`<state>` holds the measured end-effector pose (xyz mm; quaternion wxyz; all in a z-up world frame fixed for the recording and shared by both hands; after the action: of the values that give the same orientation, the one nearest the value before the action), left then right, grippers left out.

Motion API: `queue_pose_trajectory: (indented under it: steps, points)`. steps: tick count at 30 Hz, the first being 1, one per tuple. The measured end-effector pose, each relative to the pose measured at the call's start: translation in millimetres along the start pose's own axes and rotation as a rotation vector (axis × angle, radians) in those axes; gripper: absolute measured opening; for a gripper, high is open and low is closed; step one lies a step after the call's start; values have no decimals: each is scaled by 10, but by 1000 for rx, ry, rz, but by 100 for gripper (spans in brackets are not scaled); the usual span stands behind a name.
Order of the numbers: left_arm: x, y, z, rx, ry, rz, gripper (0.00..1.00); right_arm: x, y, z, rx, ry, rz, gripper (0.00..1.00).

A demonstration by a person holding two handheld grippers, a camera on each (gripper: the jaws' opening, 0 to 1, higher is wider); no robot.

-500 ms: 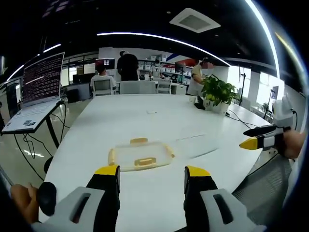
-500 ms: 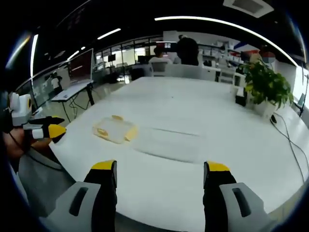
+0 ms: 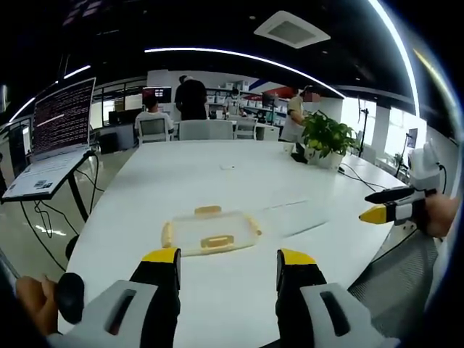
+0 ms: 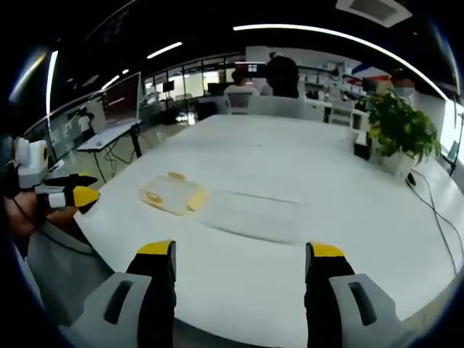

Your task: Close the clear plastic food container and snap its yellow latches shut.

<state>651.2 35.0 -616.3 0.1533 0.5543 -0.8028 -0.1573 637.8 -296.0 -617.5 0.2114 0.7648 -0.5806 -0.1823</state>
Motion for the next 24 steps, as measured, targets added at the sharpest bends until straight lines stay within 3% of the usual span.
queue_pose_trajectory:
  steps: [24]
  points:
    - [10,-11,9,-5,-2,5,47,-7,-2,9,-4,9,-6,69]
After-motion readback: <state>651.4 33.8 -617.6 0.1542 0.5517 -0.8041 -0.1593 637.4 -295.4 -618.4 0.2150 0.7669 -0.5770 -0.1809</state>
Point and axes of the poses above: the point that each gripper's makers call its tool centre point, and the gripper's own axes: y roughly backward along the fingers, x roughly to its right, z roughly out of its underside, the point moved 10 cm from there along y, roughly backward along the fingers, and after that the axes turned 1 degree about y, right-handed, at the moved point
